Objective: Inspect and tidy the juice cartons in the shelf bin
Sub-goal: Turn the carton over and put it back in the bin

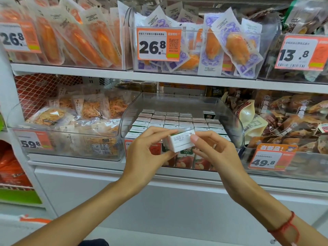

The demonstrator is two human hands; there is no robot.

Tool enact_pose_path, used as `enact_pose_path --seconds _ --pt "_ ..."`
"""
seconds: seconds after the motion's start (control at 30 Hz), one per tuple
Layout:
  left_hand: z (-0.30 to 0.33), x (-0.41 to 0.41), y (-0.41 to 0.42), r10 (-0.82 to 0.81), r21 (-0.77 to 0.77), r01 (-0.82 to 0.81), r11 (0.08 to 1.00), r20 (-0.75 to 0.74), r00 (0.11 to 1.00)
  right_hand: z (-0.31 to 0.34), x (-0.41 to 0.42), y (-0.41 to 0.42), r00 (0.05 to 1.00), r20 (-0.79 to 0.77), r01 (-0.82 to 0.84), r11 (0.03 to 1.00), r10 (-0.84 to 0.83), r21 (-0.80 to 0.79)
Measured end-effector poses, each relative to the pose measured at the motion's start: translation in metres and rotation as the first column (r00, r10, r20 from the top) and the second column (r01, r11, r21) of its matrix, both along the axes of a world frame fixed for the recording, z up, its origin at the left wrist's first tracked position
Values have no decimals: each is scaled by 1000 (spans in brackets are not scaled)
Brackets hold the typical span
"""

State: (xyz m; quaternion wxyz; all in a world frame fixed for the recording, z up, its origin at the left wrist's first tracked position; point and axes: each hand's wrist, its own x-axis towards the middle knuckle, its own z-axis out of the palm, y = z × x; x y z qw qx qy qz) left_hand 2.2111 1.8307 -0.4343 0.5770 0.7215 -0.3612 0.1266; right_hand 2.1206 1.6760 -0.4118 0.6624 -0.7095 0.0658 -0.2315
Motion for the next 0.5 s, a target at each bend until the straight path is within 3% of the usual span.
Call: enact_pose_path --seconds 0.13,0.33,0.43,0.5 --pt "-1 -6 -3 55 -16 -53 998 130 990 1 -2 -2 1000 17 1 998 -2 68" --pt "-1 -4 -5 36 39 -41 998 131 991 -2 0 -4 1000 13 23 997 -24 68" --pt "-1 -3 -7 -35 106 32 994 32 999 -3 2 -9 999 -1 45 999 -45 18" --pt "0 -1 -8 -129 56 140 989 -167 978 -2 2 -11 1000 -8 24 999 -25 -29"
